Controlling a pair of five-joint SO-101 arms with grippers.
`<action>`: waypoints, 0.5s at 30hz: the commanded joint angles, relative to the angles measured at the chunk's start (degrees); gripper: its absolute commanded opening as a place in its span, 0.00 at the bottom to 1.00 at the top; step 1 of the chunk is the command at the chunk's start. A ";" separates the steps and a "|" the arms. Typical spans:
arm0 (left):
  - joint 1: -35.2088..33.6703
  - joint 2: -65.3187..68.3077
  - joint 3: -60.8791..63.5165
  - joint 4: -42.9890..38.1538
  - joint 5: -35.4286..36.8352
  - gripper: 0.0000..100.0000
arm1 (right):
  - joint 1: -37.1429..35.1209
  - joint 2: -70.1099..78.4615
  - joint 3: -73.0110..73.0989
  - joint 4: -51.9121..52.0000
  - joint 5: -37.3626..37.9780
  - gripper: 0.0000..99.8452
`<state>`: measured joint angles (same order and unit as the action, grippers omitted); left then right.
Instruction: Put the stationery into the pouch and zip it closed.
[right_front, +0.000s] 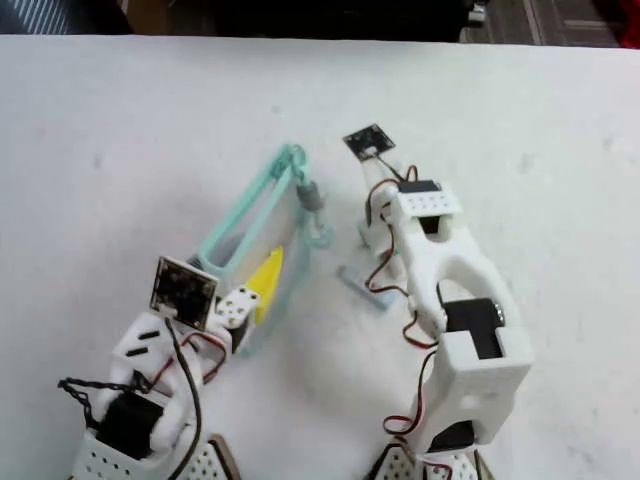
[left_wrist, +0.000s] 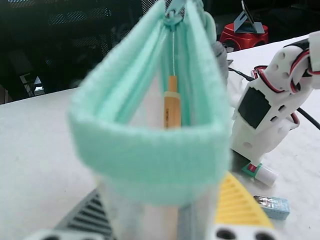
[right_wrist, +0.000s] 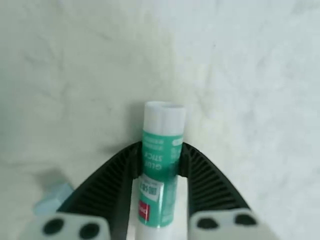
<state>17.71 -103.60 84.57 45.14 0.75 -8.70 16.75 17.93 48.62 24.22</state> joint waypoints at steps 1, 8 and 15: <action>0.13 -0.84 -0.79 -0.53 -0.18 0.19 | 0.22 -0.22 -1.67 0.57 -0.53 0.12; 0.13 -0.84 -0.79 -0.44 -0.26 0.19 | 0.48 -0.22 -1.67 0.57 -0.44 0.10; 0.13 -0.84 -0.79 -0.44 -0.26 0.19 | 0.57 -3.21 1.14 -1.10 -0.79 0.10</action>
<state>17.71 -103.60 84.57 45.14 0.66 -9.14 16.48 18.20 48.97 24.13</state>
